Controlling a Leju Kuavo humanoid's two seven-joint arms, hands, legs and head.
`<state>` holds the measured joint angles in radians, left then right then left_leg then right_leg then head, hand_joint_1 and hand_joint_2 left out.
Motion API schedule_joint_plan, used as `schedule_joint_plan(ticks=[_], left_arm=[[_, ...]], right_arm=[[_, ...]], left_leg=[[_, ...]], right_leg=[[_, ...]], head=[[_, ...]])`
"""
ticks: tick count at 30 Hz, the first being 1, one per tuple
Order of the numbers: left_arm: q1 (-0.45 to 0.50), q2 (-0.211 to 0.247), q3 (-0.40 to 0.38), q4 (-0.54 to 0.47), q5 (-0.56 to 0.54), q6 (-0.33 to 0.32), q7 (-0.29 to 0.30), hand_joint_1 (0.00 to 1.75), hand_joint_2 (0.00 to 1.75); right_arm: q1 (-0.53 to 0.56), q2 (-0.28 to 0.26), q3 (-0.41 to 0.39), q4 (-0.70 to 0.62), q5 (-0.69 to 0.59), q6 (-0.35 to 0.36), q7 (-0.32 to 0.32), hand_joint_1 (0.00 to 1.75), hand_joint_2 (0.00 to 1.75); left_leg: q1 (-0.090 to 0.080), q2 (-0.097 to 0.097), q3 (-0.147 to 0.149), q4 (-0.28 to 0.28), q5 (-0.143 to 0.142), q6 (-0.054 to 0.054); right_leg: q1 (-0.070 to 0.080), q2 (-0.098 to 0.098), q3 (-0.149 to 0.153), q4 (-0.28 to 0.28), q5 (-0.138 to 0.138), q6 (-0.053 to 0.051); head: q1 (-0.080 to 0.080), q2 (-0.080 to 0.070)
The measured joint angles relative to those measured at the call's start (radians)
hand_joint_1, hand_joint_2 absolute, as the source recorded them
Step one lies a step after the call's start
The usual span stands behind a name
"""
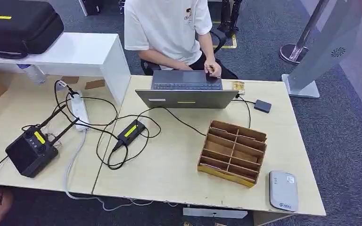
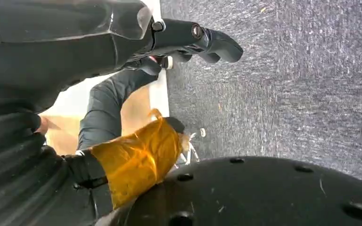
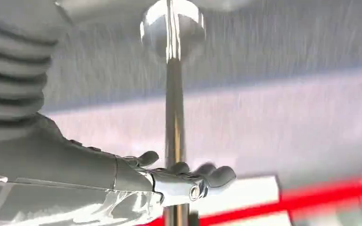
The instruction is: Pass the card to the sensor for recognition and then transmit it.
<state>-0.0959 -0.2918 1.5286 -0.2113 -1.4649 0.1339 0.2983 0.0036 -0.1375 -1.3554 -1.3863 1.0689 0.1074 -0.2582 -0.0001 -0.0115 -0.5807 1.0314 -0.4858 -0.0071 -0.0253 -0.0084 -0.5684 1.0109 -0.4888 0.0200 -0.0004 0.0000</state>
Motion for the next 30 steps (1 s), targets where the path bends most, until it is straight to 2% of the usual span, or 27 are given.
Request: schedule_joint_plan(ticks=[4, 8, 9, 11, 12, 13, 15, 18, 19, 20, 21, 23, 26, 30], left_arm=[[-0.001, 0.0, 0.0, 0.0, -0.009, -0.006, 0.0, 0.0, 1.75], [-0.001, 0.002, -0.004, 0.0, -0.026, -0.022, -0.003, 0.0, 1.75], [-0.002, 0.002, -0.006, 0.0, -0.028, -0.027, -0.008, 0.0, 0.0], [-0.002, 0.003, -0.013, 0.0, -0.037, -0.04, -0.018, 0.0, 0.0], [-0.001, 0.004, -0.015, 0.0, -0.039, -0.047, -0.021, 0.0, 0.0], [0.0, 0.006, -0.018, 0.0, -0.04, -0.056, -0.028, 0.0, 1.75], [-0.001, 0.008, -0.023, 0.0, -0.042, -0.073, -0.04, 0.0, 1.75], [-0.001, 0.011, -0.035, 0.0, -0.044, -0.085, -0.053, 0.0, 1.75], [-0.002, 0.011, -0.038, 0.0, -0.045, -0.09, -0.058, 0.0, 0.0], [-0.002, 0.011, -0.04, 0.0, -0.045, -0.093, -0.063, 0.0, 0.0], [-0.002, 0.011, -0.044, 0.0, -0.045, -0.096, -0.071, 0.0, 1.75], [-0.001, 0.012, -0.049, 0.0, -0.045, -0.099, -0.093, 0.0, 1.75], [-0.002, 0.012, -0.07, 0.0, -0.049, -0.097, -0.144, 0.0, 1.75], [-0.001, 0.012, -0.098, 0.0, -0.052, -0.081, -0.196, 0.0, 1.75]], right_arm=[[-0.024, -0.16, -0.001, 0.128, 0.002, -0.162, 0.024, 0.0, 1.75], [-0.075, -0.359, 0.022, 0.319, -0.037, -0.26, 0.03, 0.0, 1.75], [-0.099, -0.409, 0.036, 0.365, -0.053, -0.263, 0.027, 0.0, 1.75], [-0.144, -0.51, 0.076, 0.428, -0.108, -0.254, 0.001, 0.0, 1.75], [-0.176, -0.559, 0.107, 0.446, -0.15, -0.236, 0.013, 0.0, 1.75], [-0.203, -0.605, 0.157, 0.453, -0.205, -0.215, 0.034, 0.0, 1.75], [-0.234, -0.691, 0.285, 0.448, -0.313, -0.192, 0.065, 0.0, 1.75], [-0.241, -0.788, 0.482, 0.339, -0.476, -0.179, 0.174, 0.0, 1.75], [-0.249, -0.813, 0.552, 0.294, -0.51, -0.18, 0.202, 0.0, 1.75], [-0.264, -0.835, 0.623, 0.248, -0.531, -0.184, 0.23, 0.0, 1.75], [-0.283, -0.854, 0.692, 0.207, -0.542, -0.189, 0.248, 0.0, 1.75], [-0.351, -0.875, 0.849, 0.121, -0.549, -0.195, 0.28, 0.0, 1.75], [-0.486, -0.878, 1.096, 0.049, -0.539, -0.203, 0.308, 0.0, 1.75], [-0.593, -0.878, 1.334, 0.011, -0.544, -0.236, 0.319, 0.0, 1.75]], left_leg=[[0.0, 0.0, 0.0, 0.002, -0.001, 0.002], [-0.001, 0.001, -0.002, 0.002, -0.001, 0.002], [-0.002, 0.001, -0.002, 0.002, -0.002, 0.003], [-0.004, 0.003, -0.001, 0.002, -0.001, 0.004], [-0.004, 0.003, -0.002, 0.002, -0.001, 0.004], [-0.005, 0.003, -0.002, 0.002, 0.0, 0.005], [-0.007, 0.003, -0.001, 0.002, 0.001, 0.007], [-0.007, 0.003, -0.002, 0.002, 0.002, 0.006], [-0.007, 0.003, -0.001, 0.001, 0.002, 0.006], [-0.007, 0.005, -0.001, 0.001, 0.002, 0.006], [-0.007, 0.008, 0.0, 0.001, 0.002, 0.006], [-0.007, 0.009, 0.0, 0.001, 0.002, 0.006], [-0.006, 0.01, 0.002, 0.001, 0.003, 0.005], [-0.006, 0.002, -0.001, 0.002, 0.005, 0.004]], right_leg=[[0.0, 0.0, 0.0, 0.0, 0.0, 0.001], [-0.001, 0.001, 0.0, 0.0, 0.001, 0.002], [-0.002, 0.002, 0.0, 0.0, 0.001, 0.003], [-0.003, 0.003, 0.0, 0.001, 0.001, 0.003], [-0.003, 0.003, 0.0, 0.001, 0.002, 0.003], [-0.004, 0.003, 0.0, 0.002, 0.002, 0.004], [-0.006, 0.003, -0.002, 0.003, 0.002, 0.004], [-0.006, 0.002, -0.002, 0.004, 0.002, 0.004], [-0.006, 0.003, -0.002, 0.005, 0.002, 0.004], [-0.006, 0.005, -0.002, 0.006, 0.002, 0.003], [-0.006, 0.007, -0.003, 0.006, 0.002, 0.003], [-0.006, 0.009, -0.003, 0.007, 0.002, 0.003], [-0.006, 0.01, -0.004, 0.008, 0.002, 0.003], [-0.005, 0.003, -0.004, 0.008, 0.002, 0.003]], head=[[0.0, 0.0], [0.0, 0.0], [0.0, 0.0], [-0.001, 0.0], [0.001, 0.0], [-0.001, 0.0], [-0.001, 0.0], [0.0, 0.0], [0.0, 0.0], [0.0, 0.0], [-0.001, 0.0], [0.0, 0.0], [0.0, 0.0], [0.0, 0.0]])
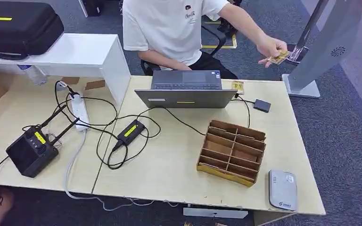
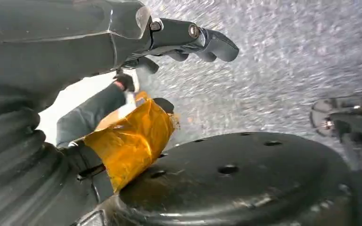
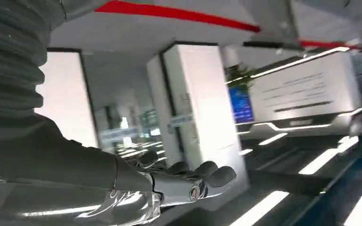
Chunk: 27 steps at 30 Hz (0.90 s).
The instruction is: Pass the card to the sensor for recognition and then transmit it.
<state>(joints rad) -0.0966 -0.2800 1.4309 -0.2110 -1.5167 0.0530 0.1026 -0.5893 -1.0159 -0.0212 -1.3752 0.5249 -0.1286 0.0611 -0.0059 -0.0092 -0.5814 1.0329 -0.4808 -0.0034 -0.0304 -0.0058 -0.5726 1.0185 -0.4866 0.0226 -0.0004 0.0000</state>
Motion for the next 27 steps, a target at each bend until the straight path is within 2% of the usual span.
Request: schedule_joint_plan(ticks=[2, 3, 6, 12, 17, 23, 24, 27], left_arm=[[0.005, 0.0, -0.032, 0.0, 0.0, 0.044, -0.067, 0.0, 1.75], [0.005, 0.0, -0.06, 0.0, 0.0, 0.052, -0.096, 0.0, 1.75], [0.002, 0.0, -0.114, 0.002, 0.001, 0.041, -0.106, 0.0, 1.75], [0.001, 0.005, -0.136, 0.002, 0.008, -0.028, -0.1, 0.0, 1.75], [0.002, 0.008, -0.138, 0.002, 0.01, -0.046, -0.114, 0.0, 1.75], [0.003, 0.009, -0.143, 0.002, 0.009, -0.049, -0.116, 0.0, 1.75], [0.002, 0.009, -0.145, 0.002, 0.008, -0.052, -0.115, 0.0, 1.75], [0.002, 0.011, -0.146, 0.002, 0.008, -0.058, -0.111, 0.0, 1.75]], right_arm=[[-0.026, 0.0, 0.078, -0.008, 0.005, -0.01, 0.0, 0.0, 1.75], [-0.035, 0.002, 0.113, -0.012, 0.015, -0.015, 0.0, 0.0, 0.0], [-0.059, 0.026, 0.204, -0.016, 0.065, -0.025, 0.0, 0.0, 0.0], [-0.094, 0.118, 0.362, -0.017, 0.132, -0.05, 0.011, 0.0, 0.0], [-0.091, 0.175, 0.422, -0.019, 0.152, -0.098, 0.02, 0.0, 0.0], [-0.085, 0.223, 0.458, -0.021, 0.162, -0.116, 0.022, 0.0, 0.0], [-0.083, 0.232, 0.463, -0.021, 0.166, -0.121, 0.022, 0.0, 1.75], [-0.083, 0.267, 0.474, -0.016, 0.189, -0.139, 0.022, 0.0, 1.75]], left_leg=[[0.0, -0.002, -0.001, 0.0, 0.0, 0.0], [0.001, -0.002, -0.003, 0.0, 0.0, 0.0], [0.001, -0.002, -0.003, 0.0, 0.0, 0.0], [0.001, -0.003, -0.003, 0.0, 0.0, 0.0], [0.001, -0.005, -0.003, 0.0, 0.001, 0.0], [0.001, -0.005, -0.004, 0.0, 0.001, 0.0], [0.001, -0.005, -0.004, 0.0, 0.001, 0.0], [0.001, -0.005, -0.003, 0.0, 0.001, 0.0]], right_leg=[[0.0, -0.002, 0.0, 0.0, 0.0, 0.0], [0.001, -0.002, 0.0, 0.0, 0.0, 0.0], [0.001, -0.002, 0.0, 0.0, 0.0, 0.0], [0.001, -0.003, -0.001, 0.0, 0.0, 0.0], [0.001, -0.004, -0.001, 0.0, 0.0, 0.0], [0.001, -0.004, -0.001, 0.0, 0.0, 0.0], [0.001, -0.004, -0.001, 0.0, 0.0, 0.0], [0.001, -0.004, -0.001, 0.0, 0.0, 0.0]], head=[[0.0, 0.0], [0.0, 0.0], [0.0, 0.0], [0.0, 0.0], [0.0, 0.0], [0.0, 0.0], [0.0, 0.0], [0.0, 0.0]])
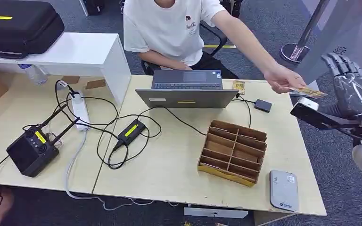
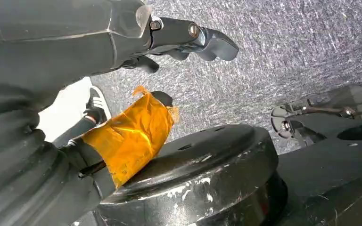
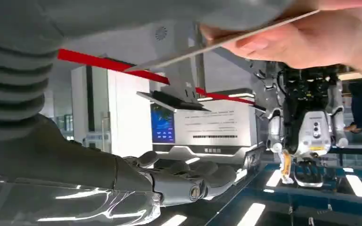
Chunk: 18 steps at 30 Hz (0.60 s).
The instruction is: Pass the card to the sensor for recognition and then transmit it.
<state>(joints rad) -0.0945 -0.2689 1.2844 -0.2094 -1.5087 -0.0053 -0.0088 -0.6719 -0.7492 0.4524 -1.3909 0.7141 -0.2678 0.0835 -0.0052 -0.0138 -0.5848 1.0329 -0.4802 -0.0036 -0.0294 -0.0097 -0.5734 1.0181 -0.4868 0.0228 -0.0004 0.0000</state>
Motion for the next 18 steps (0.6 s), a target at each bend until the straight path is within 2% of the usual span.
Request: schedule_joint_plan(ticks=[9, 10, 18], left_arm=[[0.0, 0.003, -0.016, 0.0, -0.001, -0.009, 0.006, 0.0, 1.75], [0.0, 0.003, -0.016, 0.0, -0.001, -0.009, 0.006, 0.0, 1.75], [0.0, 0.003, -0.018, 0.0, -0.001, -0.013, 0.007, 0.0, 1.75]], right_arm=[[-0.003, 0.078, 0.021, 0.02, 0.025, -0.012, 0.006, 0.0, 1.75], [-0.003, 0.081, 0.023, 0.022, 0.026, -0.014, 0.007, 1.75, 1.75], [-0.003, 0.102, 0.029, 0.031, 0.022, -0.017, -0.002, 1.75, 1.75]], left_leg=[[0.0, 0.0, 0.0, 0.0, 0.0, 0.0], [0.0, 0.0, 0.0, 0.0, 0.0, 0.0], [0.0, 0.0, 0.0, 0.0, 0.0, 0.0]], right_leg=[[0.0, 0.0, 0.0, 0.0, 0.0, 0.0], [0.0, 0.0, 0.0, 0.0, 0.0, 0.0], [0.0, 0.0, 0.0, 0.0, 0.0, 0.0]], head=[[0.0, 0.0], [0.0, 0.0], [0.0, 0.0]])
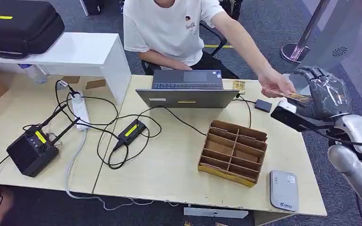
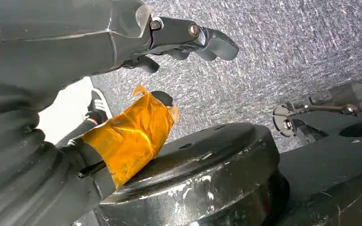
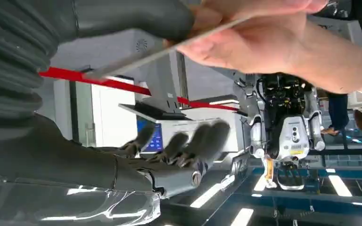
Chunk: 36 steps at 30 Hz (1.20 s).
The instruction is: Pass the card to the sensor for recognition and then transmit it.
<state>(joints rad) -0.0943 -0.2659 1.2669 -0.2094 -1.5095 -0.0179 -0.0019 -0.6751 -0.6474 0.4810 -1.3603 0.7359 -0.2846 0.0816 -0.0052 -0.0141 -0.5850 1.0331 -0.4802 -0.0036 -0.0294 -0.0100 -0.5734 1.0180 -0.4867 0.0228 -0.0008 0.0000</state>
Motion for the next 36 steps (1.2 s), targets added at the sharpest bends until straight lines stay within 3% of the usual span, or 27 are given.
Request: schedule_joint_plan(ticks=[15, 22, 30, 33, 36], left_arm=[[0.0, 0.0, -0.006, 0.0, 0.0, -0.006, 0.002, 0.0, 1.75], [0.004, 0.002, -0.012, 0.0, 0.0, -0.01, -0.019, 0.0, 1.75], [0.002, 0.003, -0.014, 0.0, 0.002, -0.026, -0.002, 0.0, 1.75], [0.002, 0.003, -0.014, 0.0, 0.01, -0.019, -0.002, 0.0, 1.75], [0.003, 0.002, -0.013, 0.0, 0.024, -0.013, -0.002, 0.0, 1.75]], right_arm=[[0.008, 0.013, -0.001, 0.002, -0.015, -0.015, -0.006, 1.75, 1.75], [0.039, 0.013, -0.021, -0.001, -0.018, -0.03, -0.018, 1.75, 1.75], [0.085, 0.015, -0.044, -0.026, -0.024, -0.043, -0.03, 1.75, 1.75], [0.181, 0.013, -0.087, -0.085, -0.045, -0.1, -0.056, 1.75, 1.75], [0.36, 0.014, -0.163, -0.18, -0.036, -0.166, -0.099, 1.75, 1.75]], left_leg=[[0.0, 0.0, 0.0, 0.0, 0.0, 0.0], [0.0, 0.0, 0.0, 0.0, 0.0, 0.0], [0.0, 0.0, 0.001, 0.0, 0.0, 0.0], [0.001, -0.003, 0.001, 0.0, 0.0, 0.0], [0.001, -0.007, 0.0, 0.0, -0.001, 0.0]], right_leg=[[0.0, 0.0, 0.0, 0.0, 0.0, 0.0], [0.0, 0.0, 0.0, 0.0, 0.0, 0.0], [0.0, 0.0, 0.0, 0.0, 0.0, 0.0], [0.0, -0.003, 0.0, -0.001, -0.001, 0.001], [0.001, -0.006, 0.001, -0.001, -0.002, 0.002]], head=[[0.0, 0.0], [0.0, 0.0], [0.0, 0.0], [0.0, 0.0], [0.0, 0.0]])
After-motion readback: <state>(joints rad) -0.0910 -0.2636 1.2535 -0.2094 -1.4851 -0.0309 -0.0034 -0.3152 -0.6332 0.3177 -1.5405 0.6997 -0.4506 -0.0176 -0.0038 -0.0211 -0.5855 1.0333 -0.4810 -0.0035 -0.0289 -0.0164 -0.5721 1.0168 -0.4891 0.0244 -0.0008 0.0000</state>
